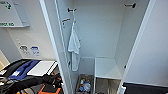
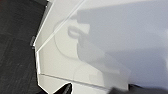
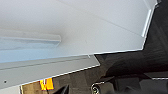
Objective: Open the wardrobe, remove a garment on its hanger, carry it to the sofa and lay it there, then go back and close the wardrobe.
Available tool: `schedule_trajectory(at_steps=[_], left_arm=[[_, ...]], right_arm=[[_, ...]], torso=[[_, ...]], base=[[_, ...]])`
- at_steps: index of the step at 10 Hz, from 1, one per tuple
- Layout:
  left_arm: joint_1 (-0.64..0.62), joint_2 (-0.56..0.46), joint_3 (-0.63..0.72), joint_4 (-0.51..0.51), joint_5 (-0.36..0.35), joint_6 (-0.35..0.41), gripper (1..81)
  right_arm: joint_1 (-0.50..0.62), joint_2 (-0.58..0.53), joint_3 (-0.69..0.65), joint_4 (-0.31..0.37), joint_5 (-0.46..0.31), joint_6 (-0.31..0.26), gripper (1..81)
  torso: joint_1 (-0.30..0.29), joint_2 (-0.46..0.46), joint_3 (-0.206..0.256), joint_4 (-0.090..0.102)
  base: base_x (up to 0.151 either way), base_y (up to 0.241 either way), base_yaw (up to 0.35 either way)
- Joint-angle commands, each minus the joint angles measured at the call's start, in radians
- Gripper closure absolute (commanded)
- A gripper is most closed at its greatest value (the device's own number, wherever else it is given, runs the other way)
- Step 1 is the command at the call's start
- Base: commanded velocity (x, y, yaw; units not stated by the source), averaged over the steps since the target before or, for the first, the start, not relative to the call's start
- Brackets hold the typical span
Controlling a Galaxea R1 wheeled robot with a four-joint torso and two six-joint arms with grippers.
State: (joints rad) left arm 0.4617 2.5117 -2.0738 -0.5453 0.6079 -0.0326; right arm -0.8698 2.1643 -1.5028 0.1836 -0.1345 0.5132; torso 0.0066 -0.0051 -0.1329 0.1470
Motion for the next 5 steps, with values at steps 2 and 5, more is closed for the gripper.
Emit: schedule_trajectory(at_steps=[2,5], left_arm=[[0.024,0.156,0.029,0.021,0.075,0.010,1.0],[0.257,0.099,0.035,0.151,-0.011,0.020,1.0]], right_arm=[[0.062,0.123,-0.026,-0.062,-0.025,-0.007,1.0],[-0.068,0.289,-0.289,-0.167,-0.040,-0.007,1.0]], torso=[[0.000,0.000,0.000,0.000],[0.001,0.000,0.000,0.000]], base=[[0.000,0.000,0.000],[0.000,0.000,0.000]])
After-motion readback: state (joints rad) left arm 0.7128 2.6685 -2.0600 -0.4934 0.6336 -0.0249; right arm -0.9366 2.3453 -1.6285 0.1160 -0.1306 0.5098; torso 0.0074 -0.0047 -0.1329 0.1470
